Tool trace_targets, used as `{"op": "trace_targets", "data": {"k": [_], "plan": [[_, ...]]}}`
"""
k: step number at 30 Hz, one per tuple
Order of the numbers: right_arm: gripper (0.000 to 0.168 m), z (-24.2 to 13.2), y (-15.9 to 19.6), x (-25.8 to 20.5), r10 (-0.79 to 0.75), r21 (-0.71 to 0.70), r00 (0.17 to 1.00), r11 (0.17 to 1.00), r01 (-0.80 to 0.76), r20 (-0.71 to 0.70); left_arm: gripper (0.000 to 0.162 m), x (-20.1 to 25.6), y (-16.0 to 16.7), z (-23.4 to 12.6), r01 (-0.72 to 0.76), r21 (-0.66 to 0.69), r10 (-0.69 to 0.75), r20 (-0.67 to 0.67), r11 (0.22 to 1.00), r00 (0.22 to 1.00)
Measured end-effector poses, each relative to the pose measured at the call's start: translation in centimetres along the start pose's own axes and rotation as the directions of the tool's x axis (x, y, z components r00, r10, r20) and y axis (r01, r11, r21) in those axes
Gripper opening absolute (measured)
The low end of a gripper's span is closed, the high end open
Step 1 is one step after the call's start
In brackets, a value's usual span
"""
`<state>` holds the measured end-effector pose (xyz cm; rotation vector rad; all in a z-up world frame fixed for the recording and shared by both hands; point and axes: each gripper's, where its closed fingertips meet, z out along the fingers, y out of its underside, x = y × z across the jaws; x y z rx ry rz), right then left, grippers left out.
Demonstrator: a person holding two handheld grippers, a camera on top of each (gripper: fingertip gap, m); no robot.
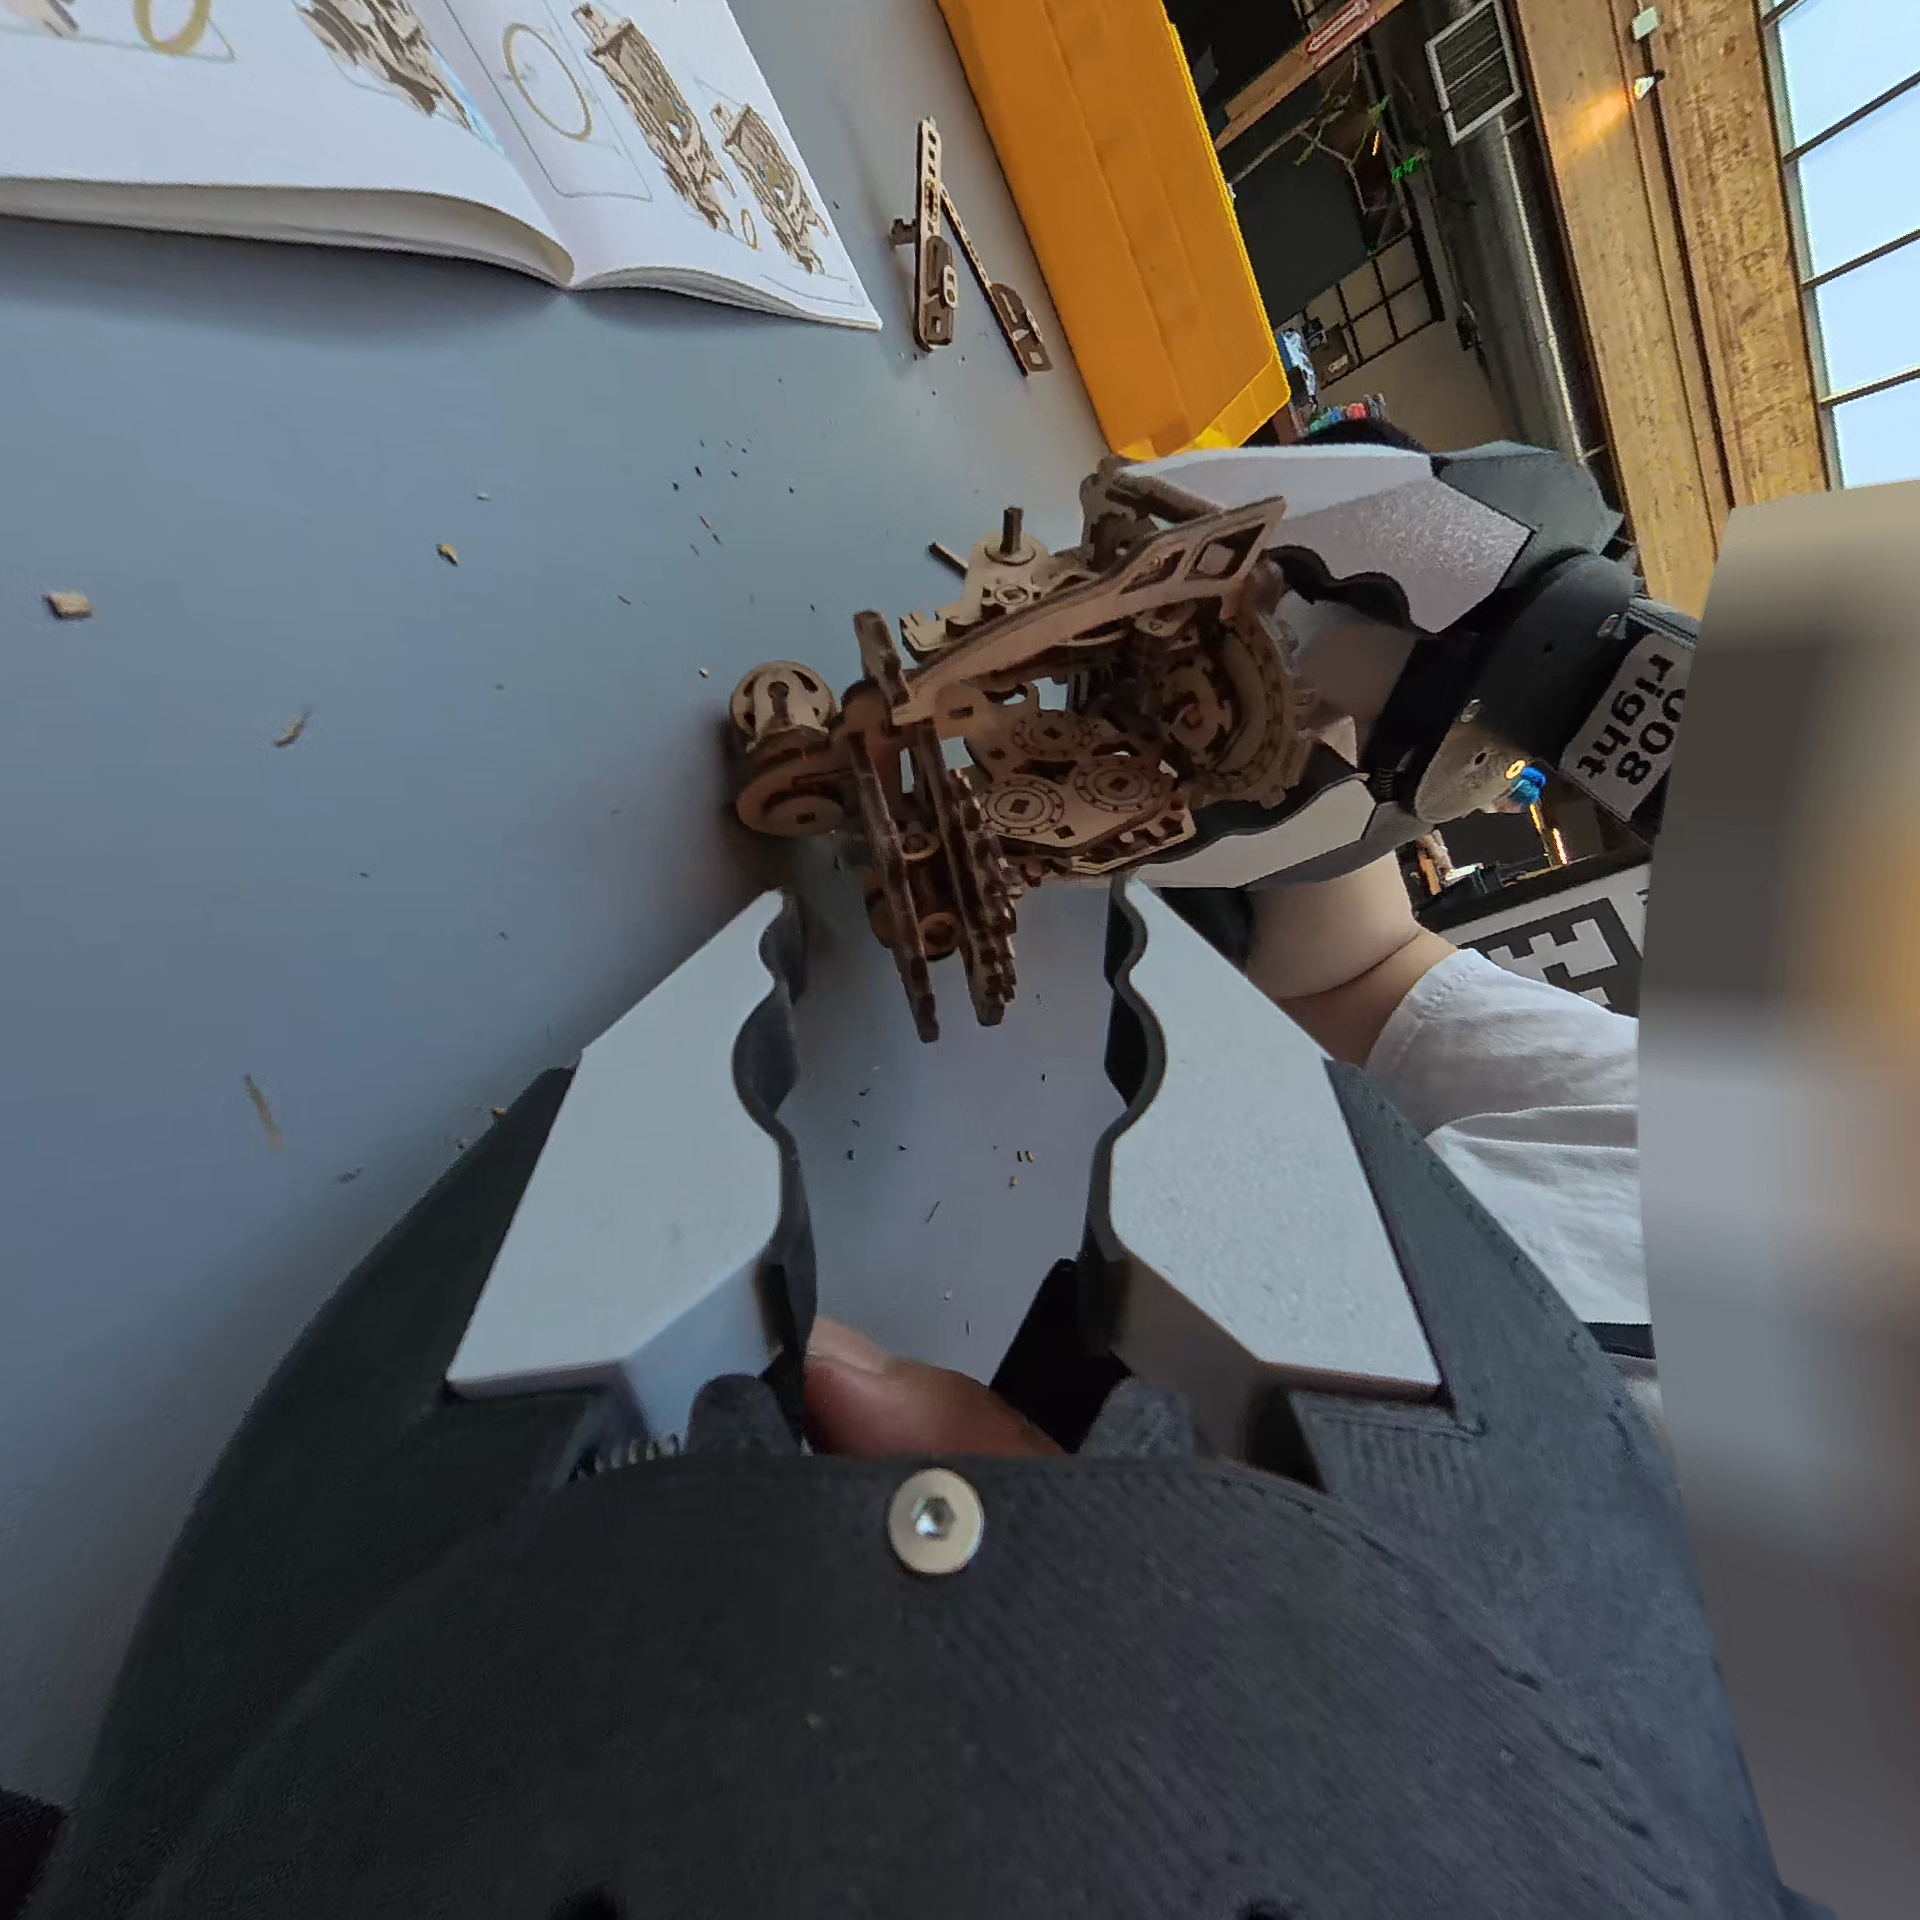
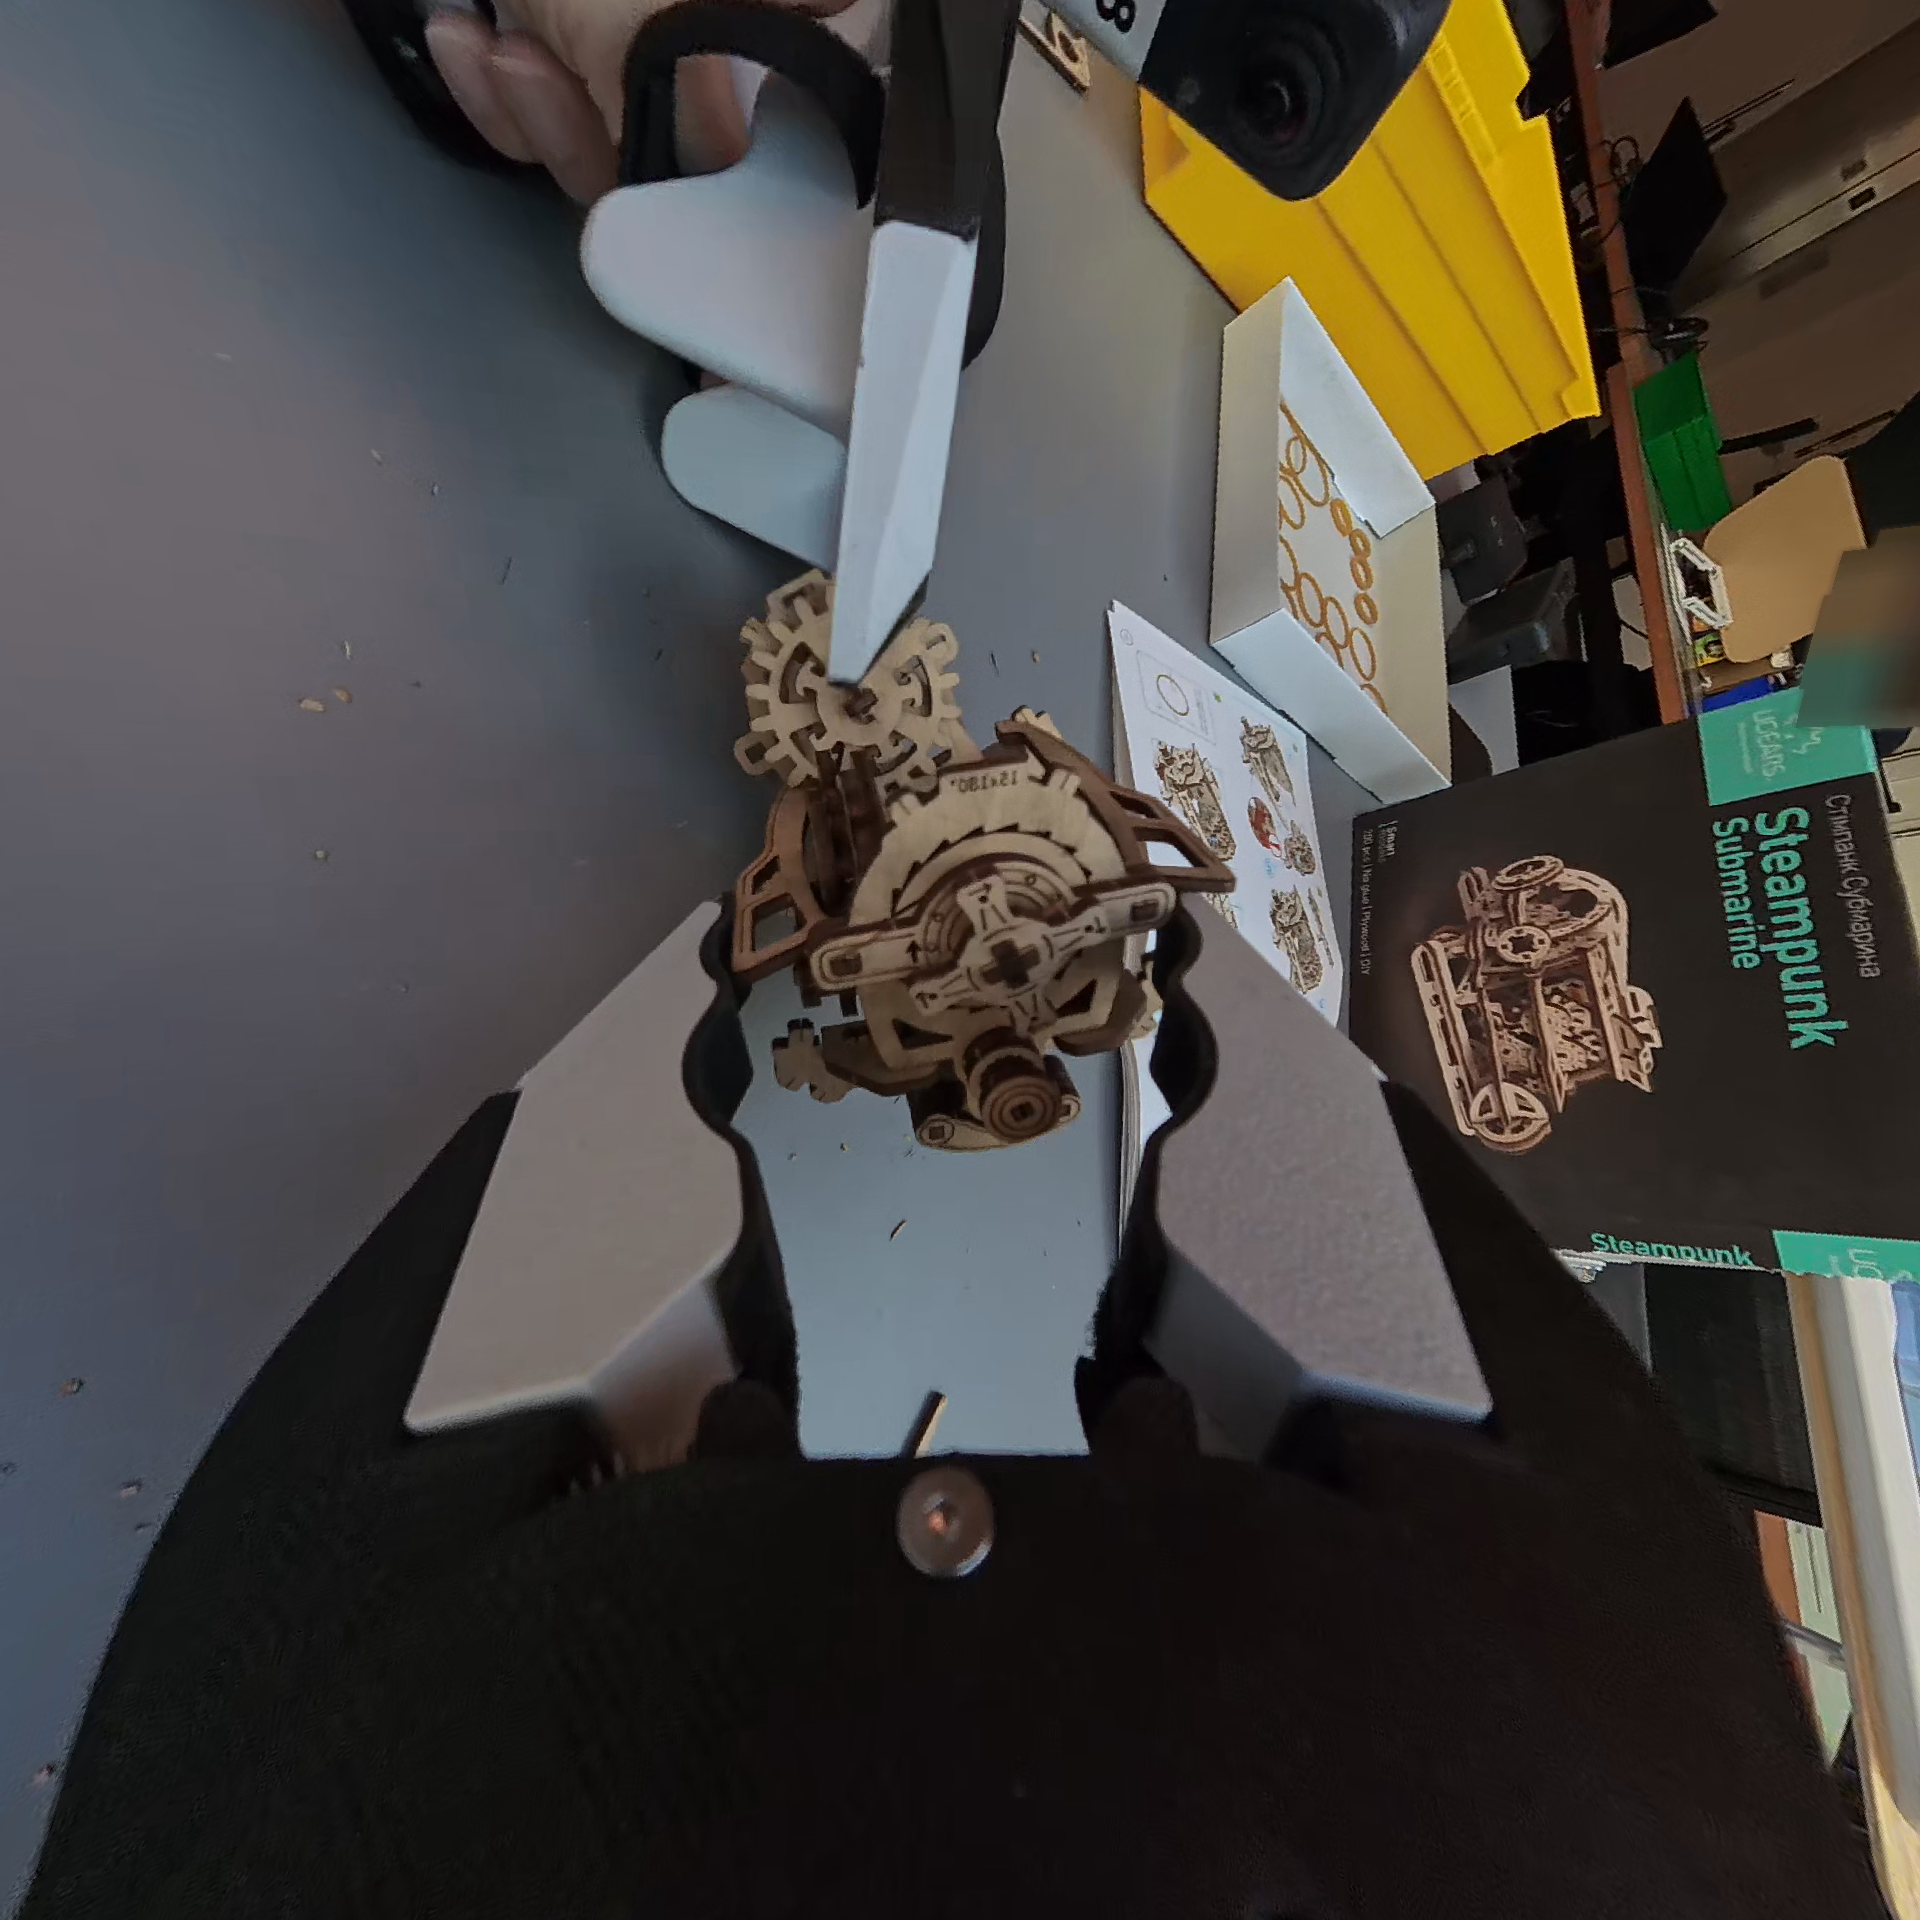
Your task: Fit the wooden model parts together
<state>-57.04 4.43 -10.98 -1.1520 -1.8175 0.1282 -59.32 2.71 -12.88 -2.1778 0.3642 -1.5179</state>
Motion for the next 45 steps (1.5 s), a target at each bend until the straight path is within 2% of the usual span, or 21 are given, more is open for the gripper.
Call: {"op": "trace_targets", "data": {"k": [3,6,9,12,17,21,24,26,27,30,32,35,39,41,44,45], "plan": [[0.079,-0.2,0.0,-0.3,-0.017,0.002,1.000,1.000,0.017,0.015,0.055,-0.5,-0.2,-0.1,-0.006,-0.007,0.006,0.031,1.000,1.000],[0.079,-0.2,0.2,0.2,0.022,-0.002,1.000,1.000,-0.022,0.002,0.056,0.0,0.4,0.1,0.010,-0.051,-0.010,0.001,0.999,1.000],[0.079,-0.2,0.3,0.3,0.023,-0.005,1.000,1.000,-0.023,-0.002,0.067,1.0,1.1,0.5,0.028,-0.074,-0.032,-0.048,0.997,0.998],[0.079,-0.3,0.3,0.2,0.029,-0.003,1.000,1.000,-0.029,0.005,0.052,0.5,1.2,0.5,-0.007,-0.072,0.007,-0.001,0.997,1.000],[0.078,-0.6,-0.1,-0.3,0.003,0.003,1.000,1.000,-0.004,0.028,0.050,-0.5,0.4,0.3,-0.046,-0.049,0.050,0.076,0.998,0.996],[0.079,-0.6,0.2,0.0,0.046,-0.022,0.999,0.999,-0.045,0.020,0.051,-0.3,1.0,0.3,-0.037,-0.097,0.043,0.061,0.995,0.997],[0.079,-0.7,0.5,0.2,0.050,-0.036,0.999,0.998,-0.049,0.013,0.061,0.0,0.9,0.2,-0.070,-0.094,0.077,0.072,0.993,0.994],[0.079,-0.7,0.7,0.3,0.055,-0.042,0.998,0.998,-0.054,0.008,0.075,-0.2,0.6,-0.3,-0.139,-0.091,0.150,0.141,0.986,0.978],[0.079,-0.7,0.7,0.4,0.057,-0.044,0.998,0.997,-0.056,0.005,0.088,-0.4,0.1,-0.6,-0.190,-0.077,0.202,0.195,0.979,0.960],[0.079,-0.7,0.9,0.5,0.056,-0.056,0.998,0.997,-0.056,0.001,0.090,0.0,-1.0,-1.4,-0.350,-0.062,0.353,0.278,0.935,0.894],[0.079,-0.7,1.2,0.6,0.055,-0.067,0.998,0.996,-0.055,-0.006,0.102,0.1,-1.6,-1.9,-0.463,-0.086,0.462,0.347,0.882,0.816],[0.079,-0.8,1.4,0.8,0.057,-0.071,0.998,0.996,-0.057,-0.014,0.093,-1.2,-2.1,-2.7,-0.560,-0.169,0.561,0.493,0.811,0.665],[0.079,-0.8,1.5,0.9,0.056,-0.074,0.998,0.996,-0.057,-0.018,0.094,-2.7,-1.8,-3.4,-0.588,-0.284,0.620,0.597,0.757,0.509],[0.079,-0.8,1.5,0.9,0.055,-0.073,0.998,0.996,-0.056,-0.019,0.093,-3.6,-1.7,-3.6,-0.557,-0.307,0.600,0.642,0.772,0.478],[0.079,-0.8,1.6,0.9,0.053,-0.074,0.998,0.996,-0.054,-0.022,0.102,-3.8,-1.2,-3.4,-0.541,-0.298,0.585,0.640,0.787,0.499],[0.079,-0.8,1.6,0.9,0.052,-0.075,0.998,0.996,-0.053,-0.023,0.100,-4.1,-1.3,-3.6,-0.541,-0.294,0.578,0.656,0.788,0.486]]}}
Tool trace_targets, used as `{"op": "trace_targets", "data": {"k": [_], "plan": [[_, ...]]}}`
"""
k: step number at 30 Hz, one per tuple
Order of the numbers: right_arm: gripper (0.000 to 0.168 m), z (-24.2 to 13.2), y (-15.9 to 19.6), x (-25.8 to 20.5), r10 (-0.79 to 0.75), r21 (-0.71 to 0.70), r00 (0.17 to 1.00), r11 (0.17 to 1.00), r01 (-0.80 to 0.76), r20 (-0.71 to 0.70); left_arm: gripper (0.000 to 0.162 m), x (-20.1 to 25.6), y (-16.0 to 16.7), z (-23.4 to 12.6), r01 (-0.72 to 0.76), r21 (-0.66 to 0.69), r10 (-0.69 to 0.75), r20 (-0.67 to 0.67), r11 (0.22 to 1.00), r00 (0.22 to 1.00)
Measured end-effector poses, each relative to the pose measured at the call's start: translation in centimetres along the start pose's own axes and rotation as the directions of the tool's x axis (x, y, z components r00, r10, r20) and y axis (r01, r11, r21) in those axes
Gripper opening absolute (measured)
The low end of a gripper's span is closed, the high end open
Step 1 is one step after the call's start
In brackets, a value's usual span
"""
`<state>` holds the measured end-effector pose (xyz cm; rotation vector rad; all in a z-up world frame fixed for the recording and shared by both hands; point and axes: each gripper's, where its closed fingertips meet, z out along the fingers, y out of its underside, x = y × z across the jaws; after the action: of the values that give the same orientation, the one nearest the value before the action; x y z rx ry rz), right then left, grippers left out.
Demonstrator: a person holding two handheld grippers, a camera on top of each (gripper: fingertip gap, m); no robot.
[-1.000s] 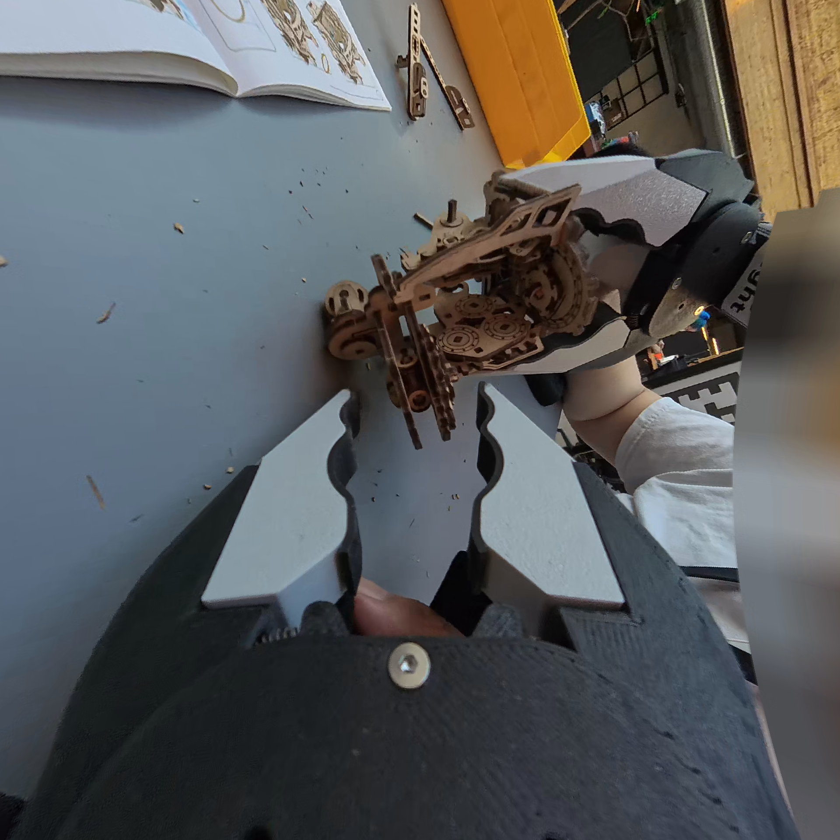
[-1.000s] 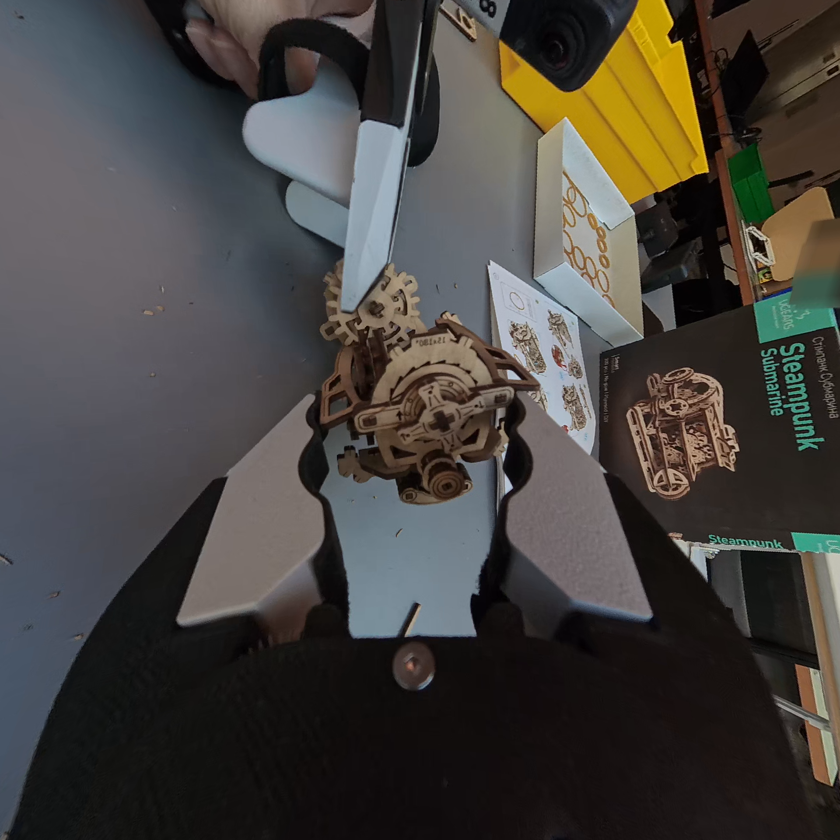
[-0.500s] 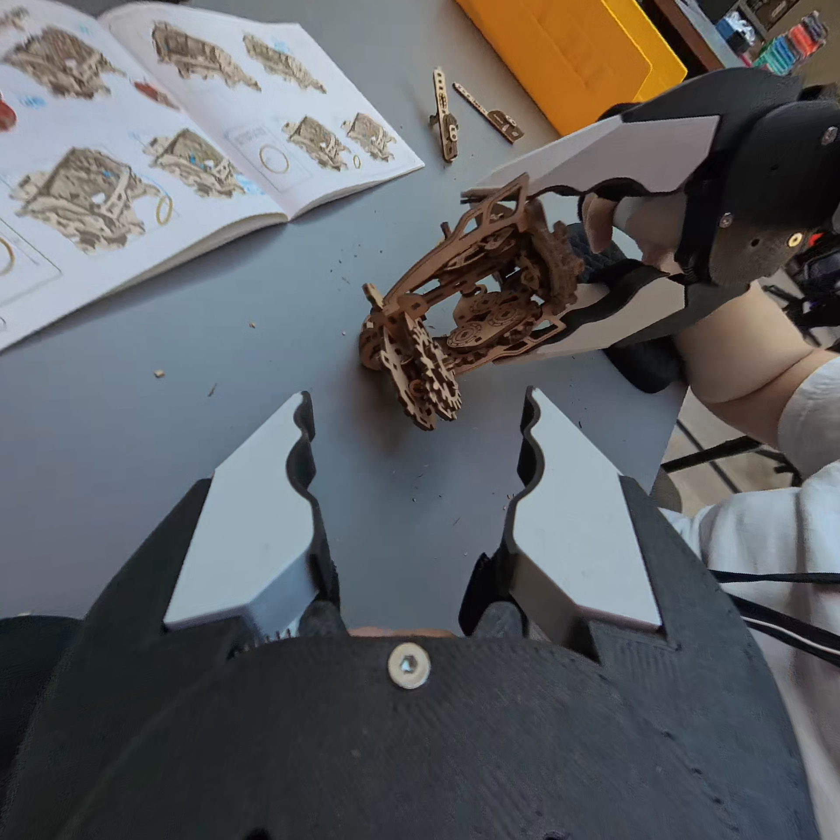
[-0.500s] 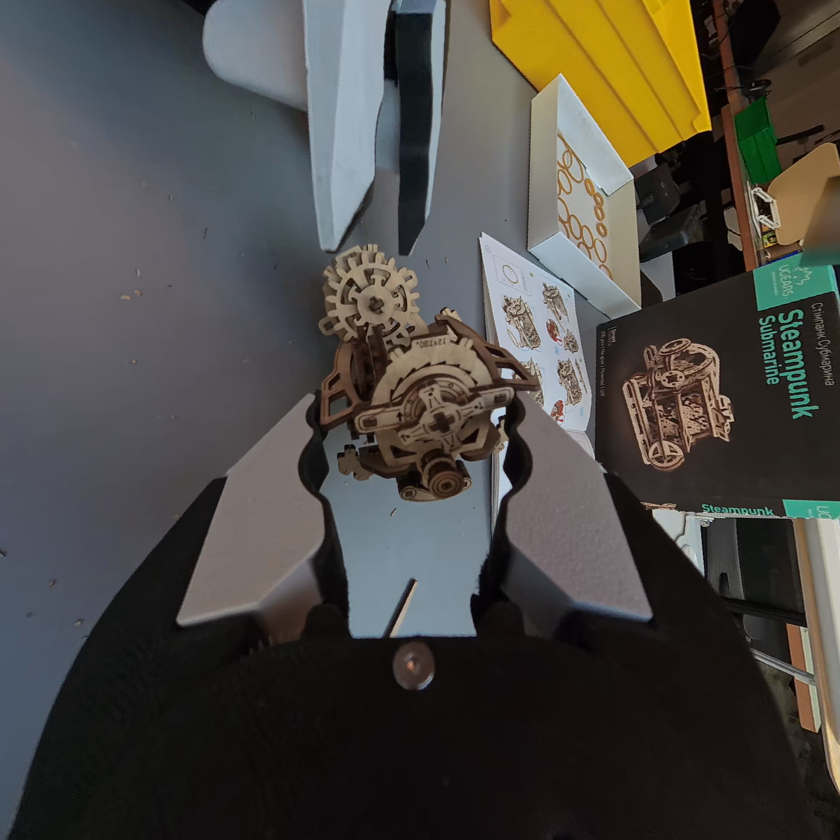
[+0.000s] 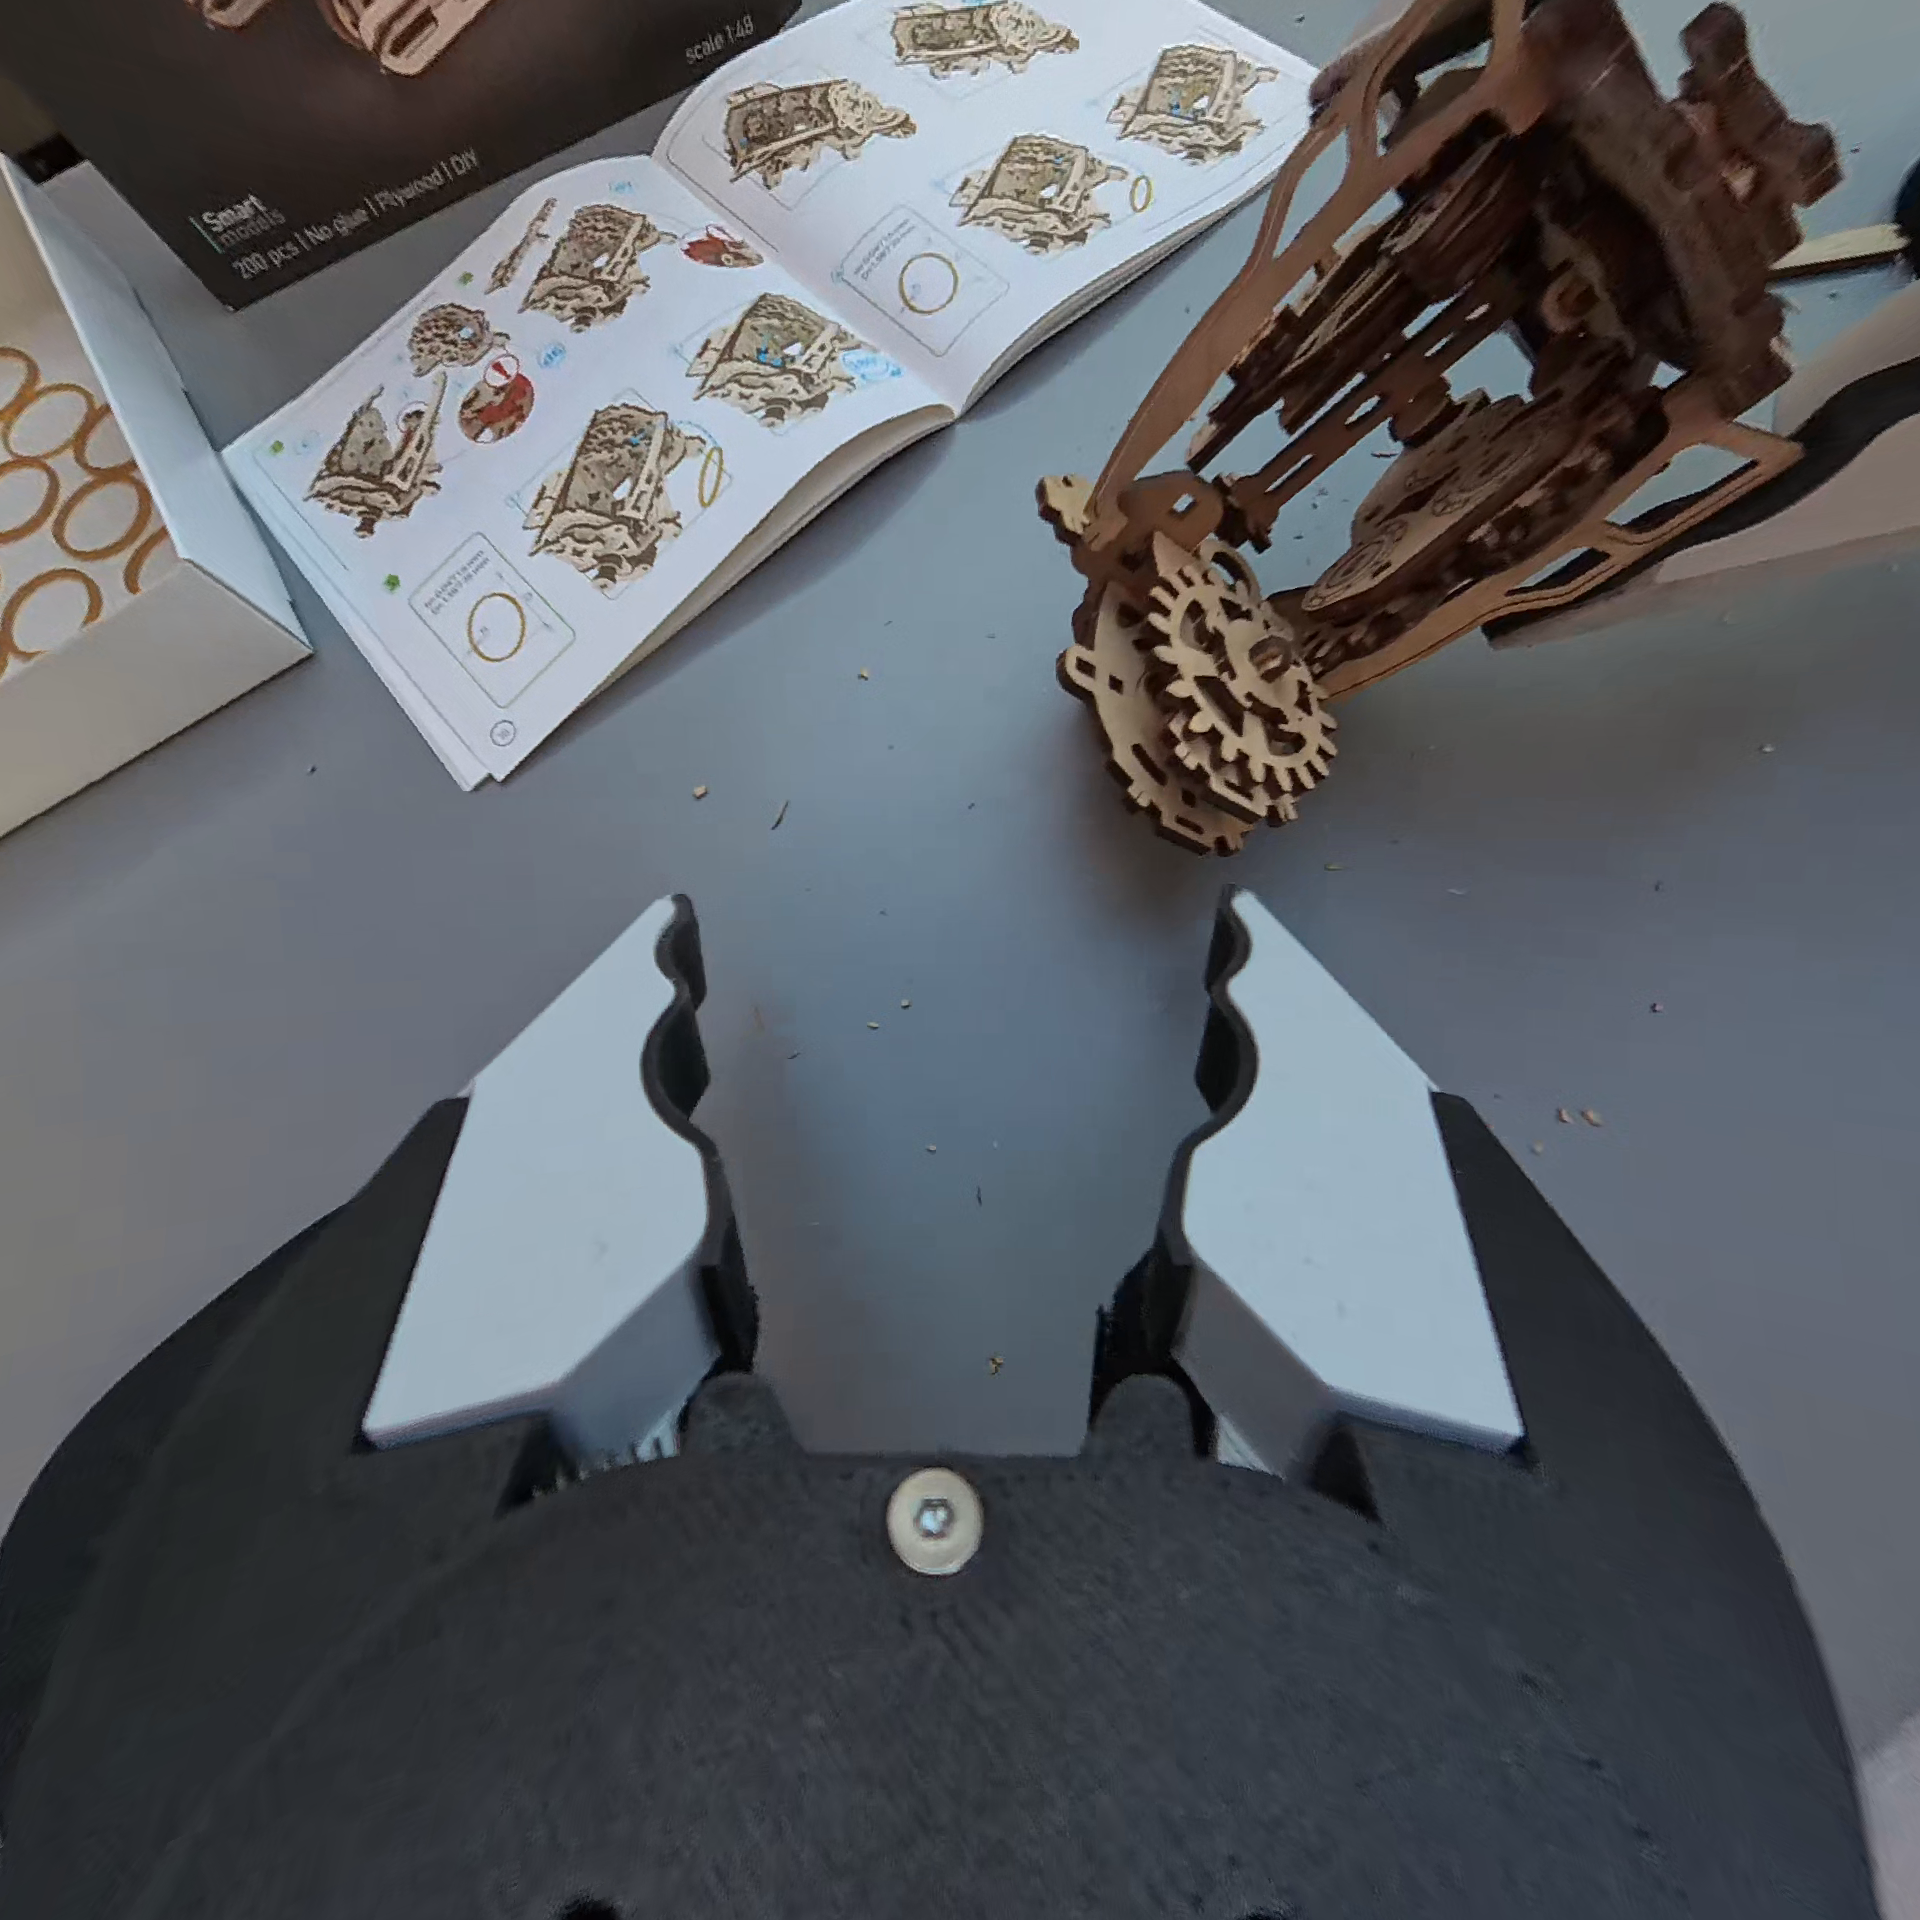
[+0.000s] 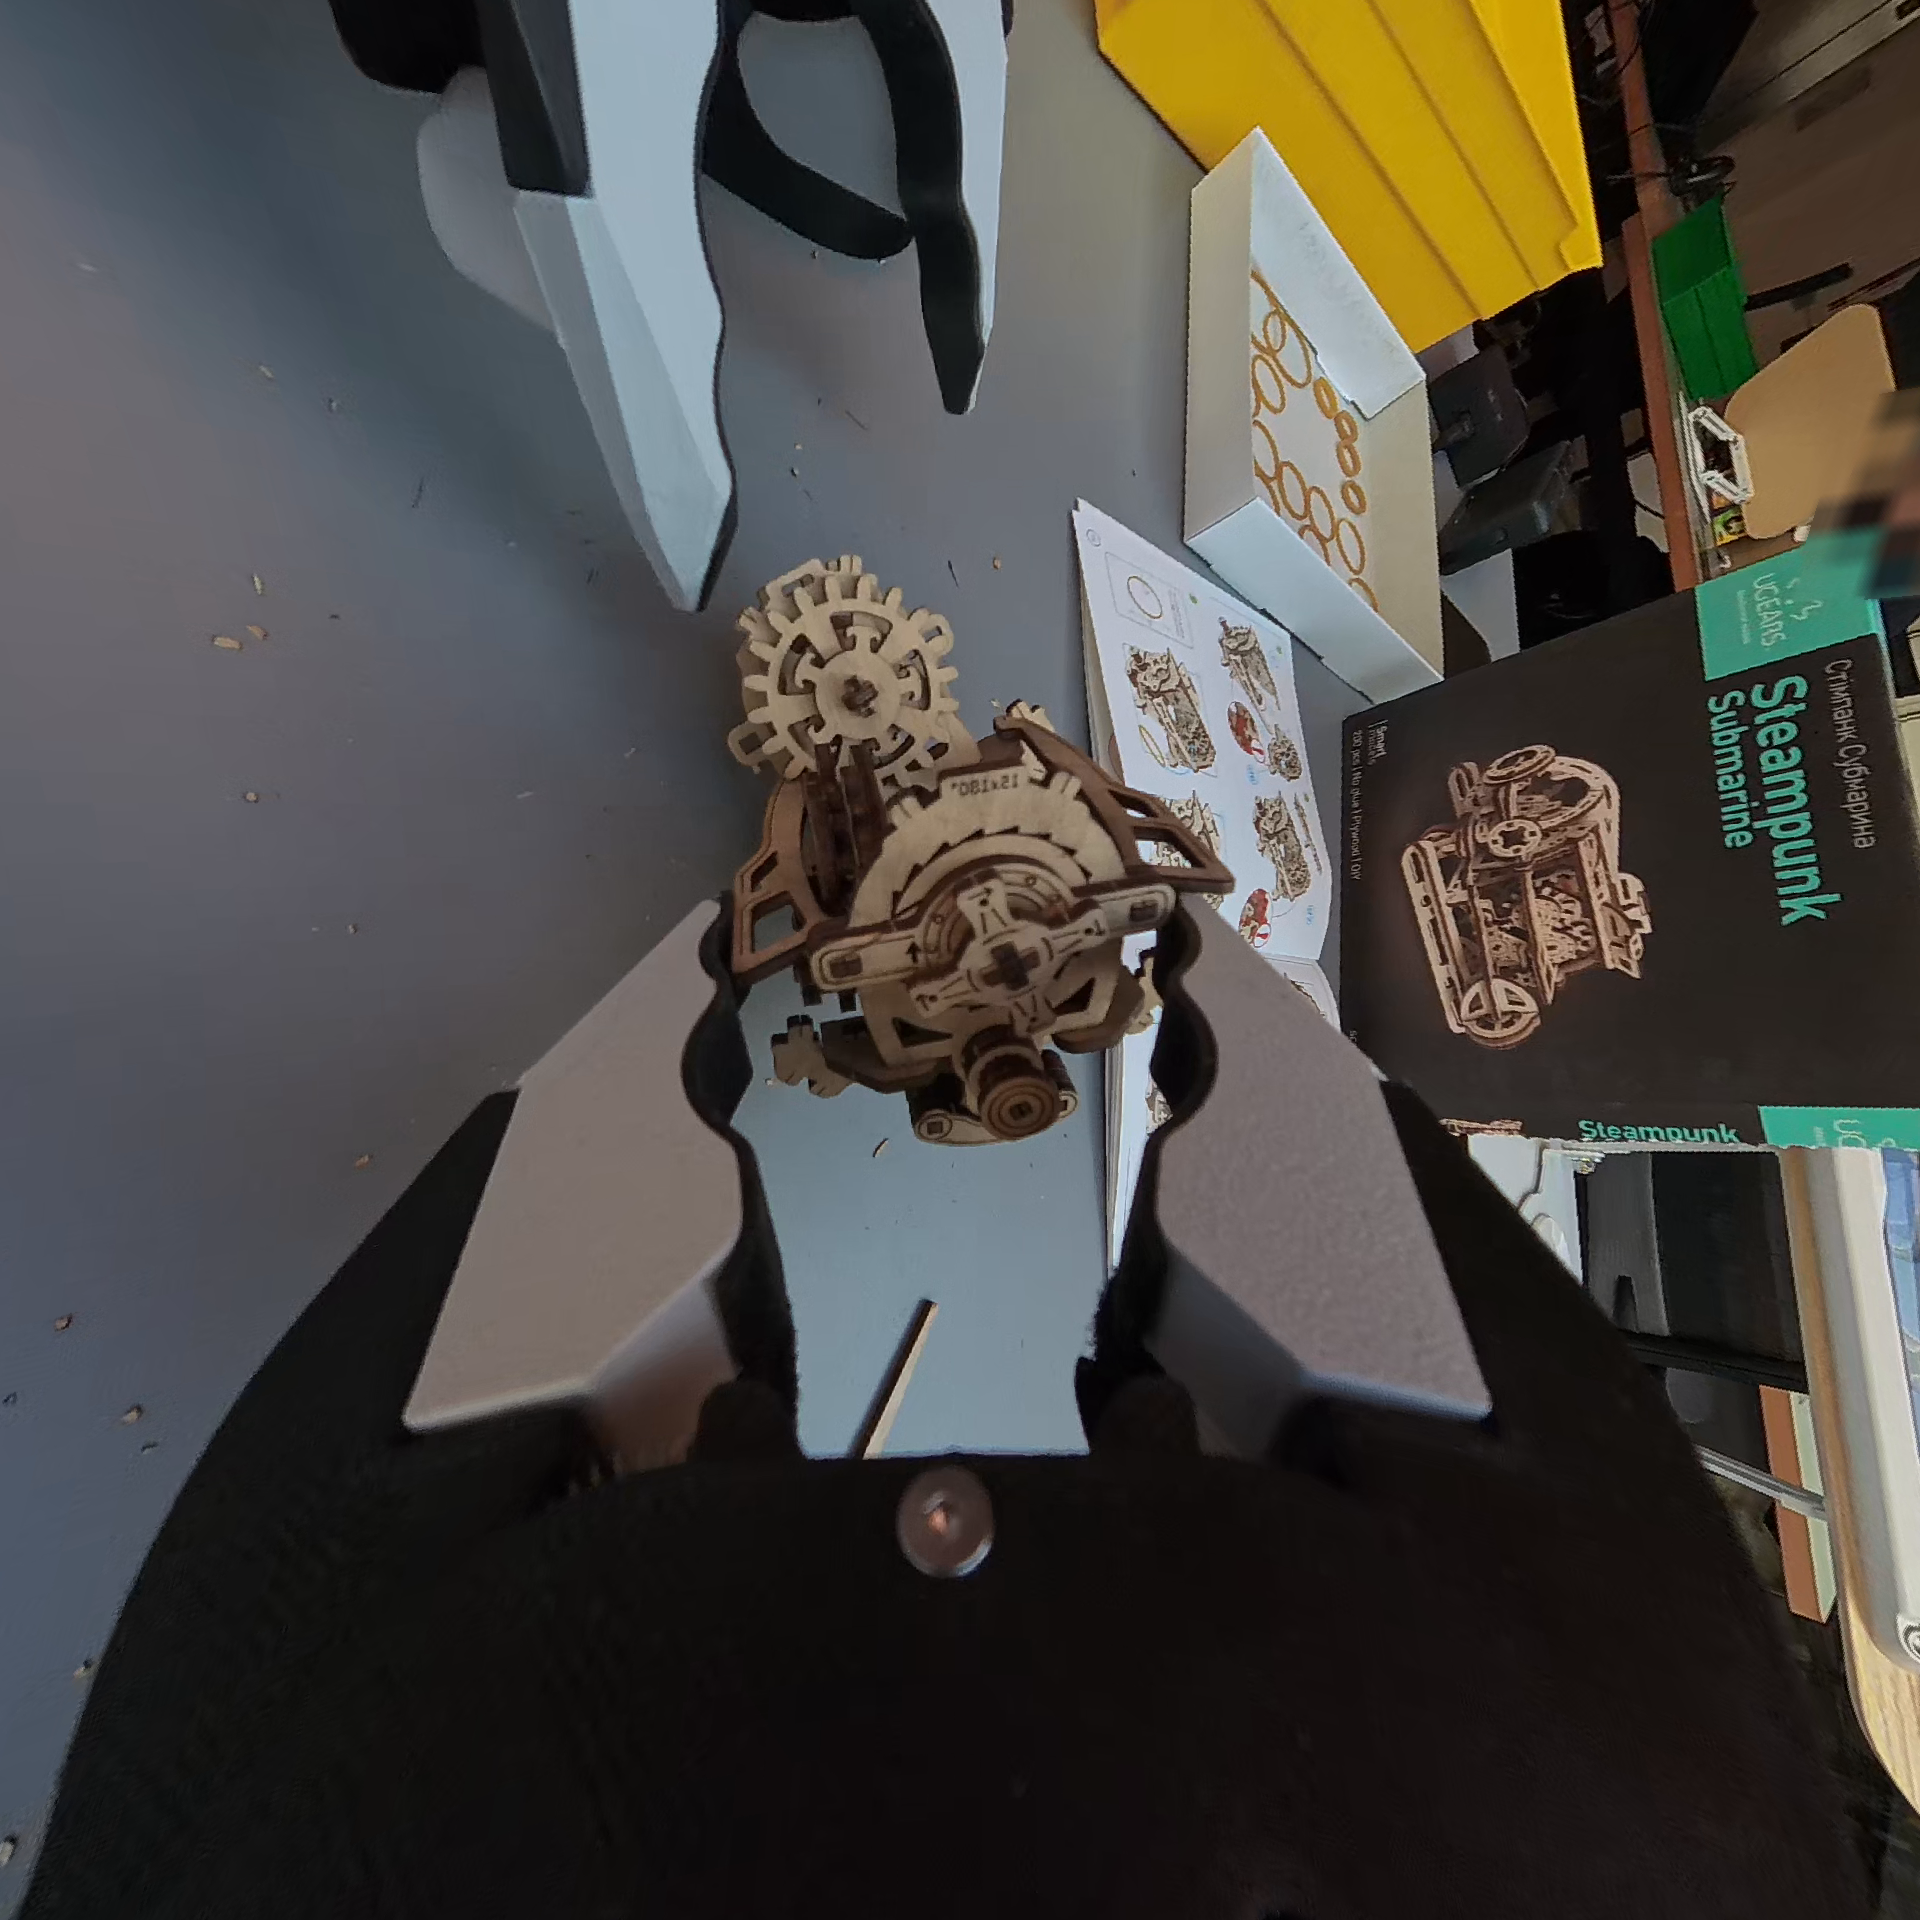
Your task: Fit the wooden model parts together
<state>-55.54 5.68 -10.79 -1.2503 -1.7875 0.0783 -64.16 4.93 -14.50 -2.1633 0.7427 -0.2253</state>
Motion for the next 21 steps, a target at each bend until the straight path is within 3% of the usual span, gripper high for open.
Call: {"op": "trace_targets", "data": {"k": [5,7,11,15,21], "plan": [[0.079,0.0,0.1,0.1,-0.003,-0.002,1.000,1.000,0.003,-0.004,0.087,-0.3,-1.1,-0.3,-0.018,0.063,0.016,0.046,0.998,0.999],[0.079,0.0,0.1,0.1,0.000,0.003,1.000,1.000,0.000,-0.001,0.113,0.7,-0.8,-0.2,-0.027,0.049,0.029,-0.031,0.998,0.999],[0.079,0.0,0.0,0.0,-0.004,0.006,1.000,1.000,0.004,-0.001,0.115,2.1,-1.3,-0.4,0.000,0.090,0.013,-0.142,0.996,0.990],[0.078,0.0,0.0,0.0,-0.008,0.010,1.000,1.000,0.008,-0.002,0.099,1.2,-1.4,-0.4,0.035,0.085,-0.024,-0.123,0.996,0.992],[0.078,0.0,-0.1,0.0,-0.018,0.011,1.000,1.000,0.019,-0.006,0.078,1.6,-2.1,-1.4,0.078,0.138,-0.049,-0.205,0.987,0.978]]}}
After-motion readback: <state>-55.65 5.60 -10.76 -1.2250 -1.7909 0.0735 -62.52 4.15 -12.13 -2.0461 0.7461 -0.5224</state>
